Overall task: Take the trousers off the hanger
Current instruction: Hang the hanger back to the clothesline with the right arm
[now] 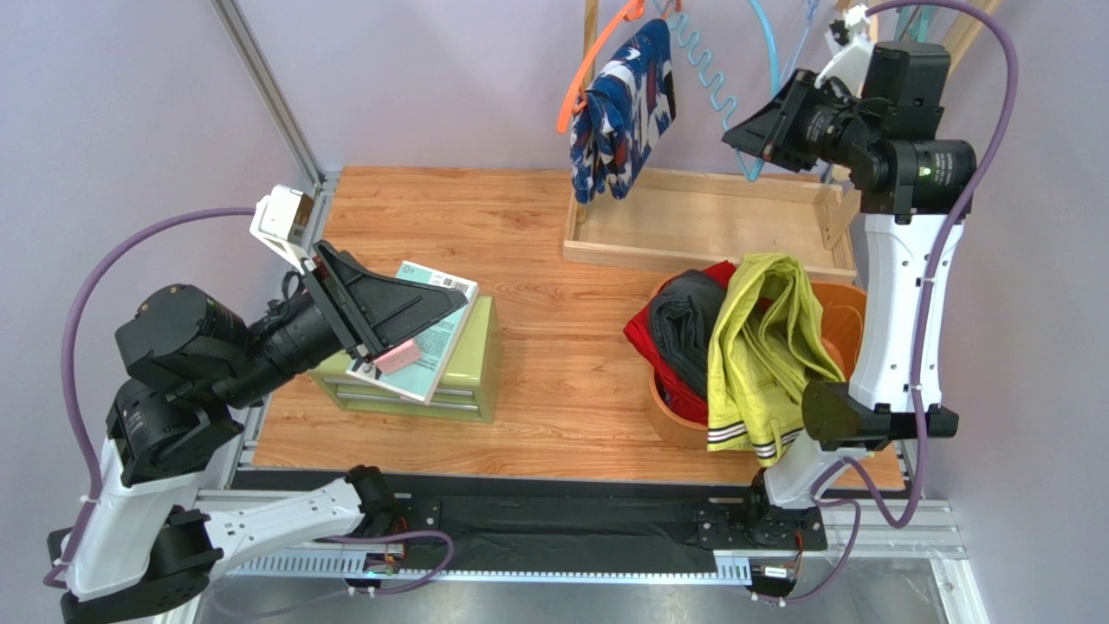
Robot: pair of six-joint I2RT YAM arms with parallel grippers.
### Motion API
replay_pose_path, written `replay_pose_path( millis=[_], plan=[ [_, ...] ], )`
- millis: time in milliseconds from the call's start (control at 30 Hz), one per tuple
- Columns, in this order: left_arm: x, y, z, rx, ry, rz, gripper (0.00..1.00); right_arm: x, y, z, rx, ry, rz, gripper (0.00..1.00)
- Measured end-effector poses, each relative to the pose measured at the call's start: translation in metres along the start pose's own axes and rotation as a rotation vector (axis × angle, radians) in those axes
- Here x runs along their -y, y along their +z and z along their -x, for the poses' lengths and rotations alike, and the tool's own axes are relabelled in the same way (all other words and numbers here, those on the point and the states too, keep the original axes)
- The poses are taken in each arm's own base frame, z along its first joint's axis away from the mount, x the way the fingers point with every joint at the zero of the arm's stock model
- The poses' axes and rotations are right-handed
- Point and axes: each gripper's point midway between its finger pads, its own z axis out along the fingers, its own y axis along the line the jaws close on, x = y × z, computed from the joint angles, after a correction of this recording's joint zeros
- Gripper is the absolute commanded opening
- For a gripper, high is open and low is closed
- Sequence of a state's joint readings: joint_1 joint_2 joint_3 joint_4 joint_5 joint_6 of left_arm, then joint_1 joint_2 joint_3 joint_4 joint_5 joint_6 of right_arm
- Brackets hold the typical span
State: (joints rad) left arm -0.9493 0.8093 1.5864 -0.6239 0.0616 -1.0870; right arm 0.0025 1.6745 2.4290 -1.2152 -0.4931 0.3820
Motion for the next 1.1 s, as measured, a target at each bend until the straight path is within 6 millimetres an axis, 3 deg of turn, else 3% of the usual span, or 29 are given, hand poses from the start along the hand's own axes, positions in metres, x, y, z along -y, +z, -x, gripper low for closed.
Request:
replay_pose_path(
  millis=[300,500,733,1100],
  plan=[
    [-0.003,0.005,-0.003,-0.015,0.009,0.007,0.64,0.035,0.001,0.034,0.052,0.111,0.042,0.00],
    [-0.005,0.013,-0.004,-0.026,0.014,0.018,0.63,0.043,0.006,0.036,0.033,0.163,0.073,0.00],
    [-0.012,0.024,-0.009,-0.047,0.012,0.040,0.63,0.067,-0.008,0.040,0.043,0.195,0.027,0.00],
    [-0.013,0.034,-0.017,-0.090,0.003,0.032,0.63,0.103,-0.015,0.040,0.066,0.061,-0.164,0.00]
  ],
)
